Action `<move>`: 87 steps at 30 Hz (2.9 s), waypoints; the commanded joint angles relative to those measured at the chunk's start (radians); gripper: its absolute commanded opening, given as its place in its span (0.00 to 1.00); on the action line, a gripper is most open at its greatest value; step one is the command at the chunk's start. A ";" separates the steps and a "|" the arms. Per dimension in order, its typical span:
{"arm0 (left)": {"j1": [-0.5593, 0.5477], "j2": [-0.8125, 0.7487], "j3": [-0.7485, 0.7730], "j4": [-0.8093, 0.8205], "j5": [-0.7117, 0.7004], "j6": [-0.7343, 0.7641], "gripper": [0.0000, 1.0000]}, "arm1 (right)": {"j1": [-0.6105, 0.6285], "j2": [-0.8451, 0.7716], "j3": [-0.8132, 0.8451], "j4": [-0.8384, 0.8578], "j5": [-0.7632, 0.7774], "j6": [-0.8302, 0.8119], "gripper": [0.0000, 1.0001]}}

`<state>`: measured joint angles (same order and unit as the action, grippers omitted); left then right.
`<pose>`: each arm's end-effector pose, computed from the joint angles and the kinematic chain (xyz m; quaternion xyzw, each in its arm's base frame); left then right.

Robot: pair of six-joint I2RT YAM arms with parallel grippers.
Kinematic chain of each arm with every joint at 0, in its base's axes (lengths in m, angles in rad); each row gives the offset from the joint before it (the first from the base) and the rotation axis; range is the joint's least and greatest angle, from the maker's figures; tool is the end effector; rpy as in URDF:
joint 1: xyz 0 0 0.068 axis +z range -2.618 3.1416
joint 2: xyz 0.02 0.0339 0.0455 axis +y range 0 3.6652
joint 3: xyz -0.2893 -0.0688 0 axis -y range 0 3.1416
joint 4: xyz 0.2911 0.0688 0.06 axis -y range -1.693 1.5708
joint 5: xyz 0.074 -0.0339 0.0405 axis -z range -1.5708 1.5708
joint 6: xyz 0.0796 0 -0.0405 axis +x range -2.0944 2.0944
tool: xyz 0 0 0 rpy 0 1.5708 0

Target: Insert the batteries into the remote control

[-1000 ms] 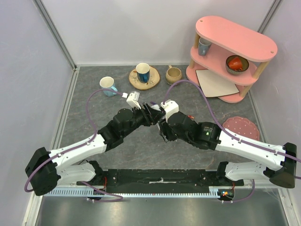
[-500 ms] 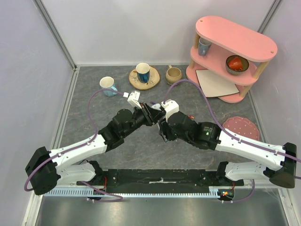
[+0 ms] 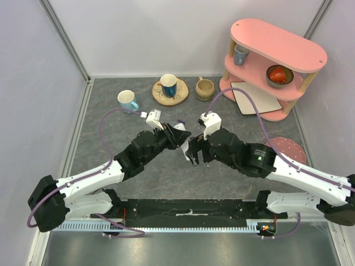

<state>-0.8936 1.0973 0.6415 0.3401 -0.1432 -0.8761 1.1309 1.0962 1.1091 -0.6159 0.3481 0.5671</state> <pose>0.2142 -0.2482 0.2791 -0.0411 0.7453 -0.4795 0.4615 0.1526 0.2605 0.3502 -0.1651 0.8598 0.2427 0.4178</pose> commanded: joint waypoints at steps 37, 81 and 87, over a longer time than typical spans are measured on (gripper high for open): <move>0.022 -0.504 -0.356 0.309 -0.067 0.037 0.02 | 0.006 -0.164 -0.371 0.700 -0.187 0.085 0.90; 0.024 -0.366 -0.172 0.066 0.050 -0.014 0.18 | 0.049 0.073 -0.132 0.364 -0.170 -0.184 0.51; 0.024 -0.372 -0.177 0.060 0.054 -0.017 0.19 | 0.049 0.067 -0.130 0.354 -0.167 -0.193 0.49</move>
<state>-0.8719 0.7448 0.4294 0.3889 -0.1177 -0.8665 1.1755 1.1851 0.9573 -0.2634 0.1661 0.4107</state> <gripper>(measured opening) 0.328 0.560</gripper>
